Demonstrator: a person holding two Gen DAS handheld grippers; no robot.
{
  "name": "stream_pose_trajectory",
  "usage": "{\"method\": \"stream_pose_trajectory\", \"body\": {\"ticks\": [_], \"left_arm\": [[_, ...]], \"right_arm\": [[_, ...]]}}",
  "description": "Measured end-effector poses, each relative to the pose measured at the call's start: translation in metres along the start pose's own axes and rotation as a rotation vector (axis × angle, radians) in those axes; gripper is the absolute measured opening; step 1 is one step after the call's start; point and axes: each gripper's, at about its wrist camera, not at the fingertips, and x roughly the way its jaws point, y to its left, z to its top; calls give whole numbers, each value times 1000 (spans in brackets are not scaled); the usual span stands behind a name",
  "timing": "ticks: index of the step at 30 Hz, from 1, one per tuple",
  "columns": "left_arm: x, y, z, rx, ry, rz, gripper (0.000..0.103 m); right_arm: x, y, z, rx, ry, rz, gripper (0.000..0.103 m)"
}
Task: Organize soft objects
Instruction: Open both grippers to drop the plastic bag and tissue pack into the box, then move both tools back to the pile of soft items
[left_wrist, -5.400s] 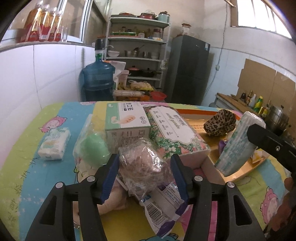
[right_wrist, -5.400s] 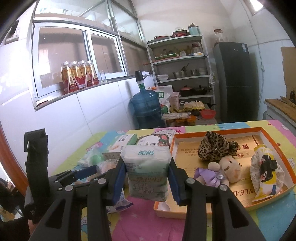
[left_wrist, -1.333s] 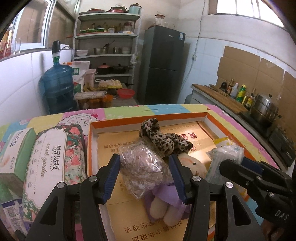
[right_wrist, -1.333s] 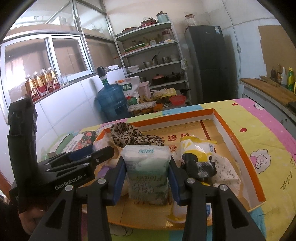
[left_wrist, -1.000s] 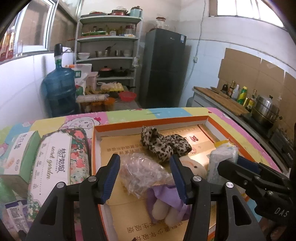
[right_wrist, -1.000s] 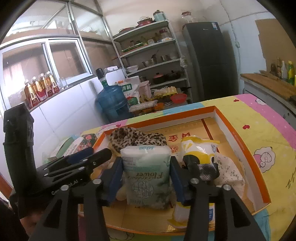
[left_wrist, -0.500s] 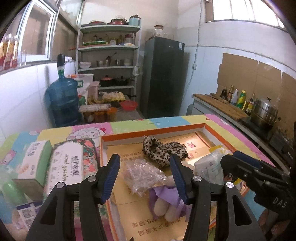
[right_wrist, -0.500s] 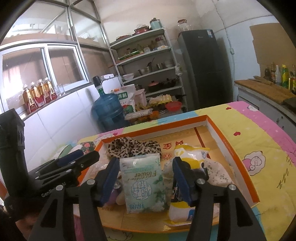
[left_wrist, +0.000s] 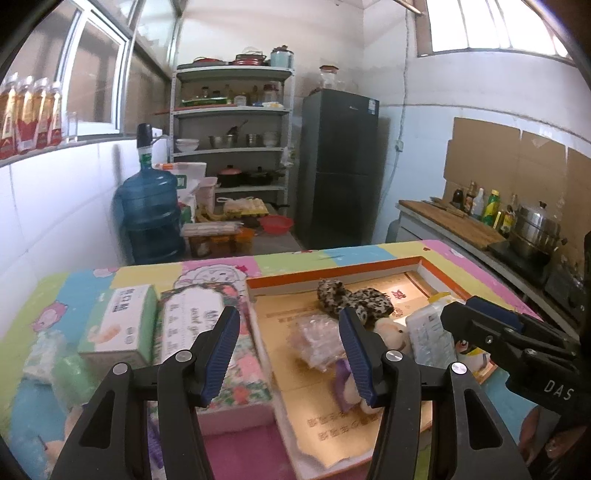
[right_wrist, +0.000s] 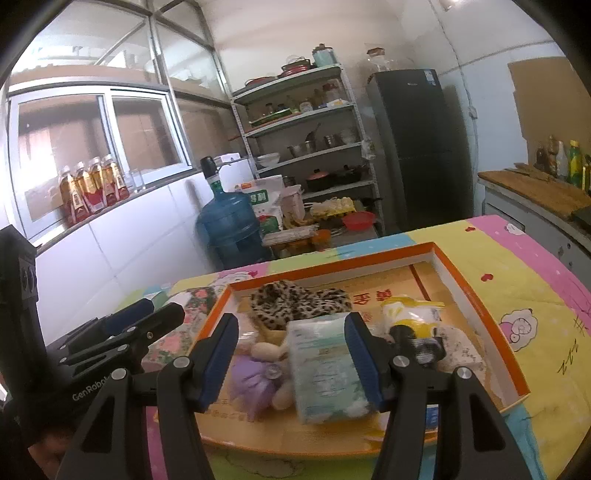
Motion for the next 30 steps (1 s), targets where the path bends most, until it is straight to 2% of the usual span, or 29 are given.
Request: {"method": "stream_pose_trajectory", "body": {"ticks": [14, 24, 25, 27, 30], "left_arm": [[-42, 38, -8, -60, -38, 26, 58], [-70, 87, -21, -110, -54, 94, 58], [-73, 92, -23, -116, -57, 98, 58], [-78, 103, -26, -125, -65, 109, 58], [-86, 116, -30, -139, -70, 122, 59]], "right_arm": [[-9, 52, -3, -70, 3, 40, 59], [-9, 86, -8, -110, 15, 61, 60], [-8, 90, -9, -114, 16, 63, 60], [-8, 95, -10, -120, 14, 63, 73], [-9, 107, -11, -140, 7, 69, 77]]}}
